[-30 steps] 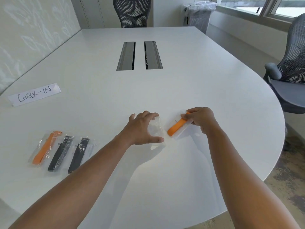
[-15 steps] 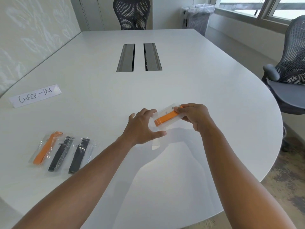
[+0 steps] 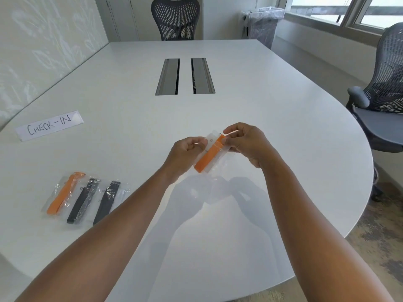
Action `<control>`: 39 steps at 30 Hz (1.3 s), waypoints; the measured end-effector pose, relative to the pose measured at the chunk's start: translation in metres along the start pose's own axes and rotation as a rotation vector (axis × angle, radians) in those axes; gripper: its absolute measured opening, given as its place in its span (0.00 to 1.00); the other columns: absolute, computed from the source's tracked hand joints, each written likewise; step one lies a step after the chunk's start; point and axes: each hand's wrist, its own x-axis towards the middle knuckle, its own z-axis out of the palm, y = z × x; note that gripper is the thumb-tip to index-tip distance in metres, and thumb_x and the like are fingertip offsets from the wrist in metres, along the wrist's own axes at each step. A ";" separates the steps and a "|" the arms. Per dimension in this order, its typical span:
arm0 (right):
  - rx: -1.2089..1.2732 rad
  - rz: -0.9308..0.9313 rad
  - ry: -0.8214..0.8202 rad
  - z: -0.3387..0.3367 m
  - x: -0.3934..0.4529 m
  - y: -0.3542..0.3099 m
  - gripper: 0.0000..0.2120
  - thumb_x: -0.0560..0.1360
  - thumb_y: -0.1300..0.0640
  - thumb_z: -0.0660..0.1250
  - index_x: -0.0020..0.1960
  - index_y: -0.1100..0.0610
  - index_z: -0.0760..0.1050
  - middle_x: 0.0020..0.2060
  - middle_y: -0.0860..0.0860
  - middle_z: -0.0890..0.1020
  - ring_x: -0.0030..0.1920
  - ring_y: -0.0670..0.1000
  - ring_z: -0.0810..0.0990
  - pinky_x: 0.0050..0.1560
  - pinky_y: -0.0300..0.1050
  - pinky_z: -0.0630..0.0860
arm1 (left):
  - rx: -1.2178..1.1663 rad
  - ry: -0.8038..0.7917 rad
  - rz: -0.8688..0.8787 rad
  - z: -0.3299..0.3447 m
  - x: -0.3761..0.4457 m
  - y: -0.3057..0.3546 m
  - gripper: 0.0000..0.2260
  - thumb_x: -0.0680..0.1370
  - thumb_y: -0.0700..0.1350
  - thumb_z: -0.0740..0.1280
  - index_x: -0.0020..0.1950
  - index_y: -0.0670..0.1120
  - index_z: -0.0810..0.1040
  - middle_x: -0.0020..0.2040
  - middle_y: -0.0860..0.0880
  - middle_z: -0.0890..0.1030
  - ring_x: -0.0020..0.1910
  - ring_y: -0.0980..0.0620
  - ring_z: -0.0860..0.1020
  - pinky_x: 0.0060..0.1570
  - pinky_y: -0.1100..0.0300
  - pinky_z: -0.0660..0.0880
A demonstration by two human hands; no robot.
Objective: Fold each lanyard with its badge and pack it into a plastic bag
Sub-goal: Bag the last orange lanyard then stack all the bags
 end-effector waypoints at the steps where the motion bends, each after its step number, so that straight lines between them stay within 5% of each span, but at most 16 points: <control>1: -0.030 -0.026 -0.011 -0.001 -0.001 -0.003 0.07 0.73 0.70 0.72 0.48 0.60 0.79 0.39 0.56 0.81 0.40 0.52 0.83 0.51 0.47 0.83 | -0.028 0.000 -0.021 -0.001 0.001 0.001 0.14 0.82 0.53 0.67 0.62 0.47 0.82 0.55 0.49 0.86 0.55 0.48 0.83 0.52 0.59 0.80; 4: -0.164 -0.095 -0.016 -0.002 -0.004 -0.011 0.06 0.72 0.67 0.74 0.47 0.61 0.80 0.40 0.57 0.82 0.41 0.52 0.83 0.53 0.53 0.83 | -0.110 -0.019 -0.072 -0.003 0.002 0.000 0.13 0.82 0.52 0.66 0.60 0.45 0.83 0.54 0.47 0.86 0.53 0.44 0.83 0.57 0.49 0.80; 6: -0.261 -0.133 -0.011 0.000 -0.007 -0.017 0.05 0.71 0.64 0.75 0.44 0.57 0.80 0.40 0.55 0.83 0.40 0.52 0.82 0.49 0.54 0.82 | -0.181 -0.018 -0.082 -0.001 -0.001 0.002 0.11 0.83 0.50 0.67 0.59 0.45 0.82 0.50 0.48 0.85 0.46 0.48 0.82 0.51 0.53 0.80; 9: -0.386 -0.183 -0.020 0.002 -0.012 -0.025 0.05 0.72 0.62 0.74 0.43 0.55 0.80 0.39 0.52 0.82 0.36 0.48 0.78 0.32 0.39 0.74 | -0.301 0.003 -0.096 0.003 -0.005 0.006 0.05 0.82 0.48 0.67 0.55 0.48 0.80 0.46 0.51 0.83 0.39 0.53 0.81 0.39 0.62 0.79; 13: -0.545 -0.193 -0.067 0.001 -0.016 -0.032 0.05 0.72 0.63 0.72 0.42 0.53 0.80 0.39 0.48 0.80 0.30 0.45 0.72 0.25 0.34 0.66 | -0.389 0.009 -0.084 0.005 -0.008 0.011 0.02 0.82 0.47 0.68 0.51 0.50 0.79 0.49 0.51 0.84 0.44 0.53 0.81 0.44 0.60 0.78; 19: -0.555 -0.202 -0.087 0.002 -0.018 -0.032 0.06 0.72 0.62 0.74 0.41 0.51 0.81 0.41 0.46 0.83 0.34 0.44 0.75 0.27 0.32 0.67 | -0.493 0.063 -0.054 0.013 -0.010 0.015 0.03 0.83 0.46 0.65 0.54 0.48 0.77 0.56 0.50 0.86 0.51 0.50 0.81 0.49 0.55 0.77; 24: -0.360 -0.196 0.025 0.002 -0.018 -0.031 0.04 0.71 0.62 0.75 0.41 0.56 0.81 0.35 0.46 0.80 0.24 0.37 0.71 0.23 0.28 0.63 | -0.602 0.134 -0.062 0.019 -0.011 0.018 0.03 0.83 0.48 0.65 0.50 0.53 0.77 0.51 0.53 0.85 0.50 0.51 0.81 0.50 0.52 0.74; 29: -0.244 -0.155 0.108 0.002 -0.018 -0.032 0.04 0.70 0.61 0.75 0.39 0.57 0.80 0.43 0.48 0.86 0.36 0.45 0.75 0.31 0.35 0.69 | -0.502 0.199 -0.022 0.022 -0.006 0.020 0.05 0.83 0.53 0.64 0.54 0.53 0.77 0.52 0.54 0.85 0.51 0.51 0.81 0.45 0.58 0.75; 35: -0.484 -0.181 -0.010 0.001 -0.018 -0.032 0.06 0.75 0.54 0.72 0.42 0.57 0.81 0.38 0.43 0.79 0.38 0.43 0.76 0.34 0.33 0.70 | -0.530 0.263 -0.042 0.027 -0.007 0.019 0.09 0.84 0.53 0.62 0.60 0.50 0.76 0.53 0.54 0.84 0.47 0.55 0.81 0.43 0.60 0.76; 39: -0.615 -0.245 -0.058 -0.003 -0.013 -0.028 0.08 0.75 0.46 0.71 0.49 0.50 0.82 0.48 0.45 0.75 0.49 0.44 0.76 0.50 0.42 0.74 | -0.600 0.272 -0.058 0.026 -0.007 0.015 0.07 0.85 0.53 0.61 0.58 0.51 0.74 0.51 0.57 0.84 0.49 0.56 0.82 0.41 0.61 0.76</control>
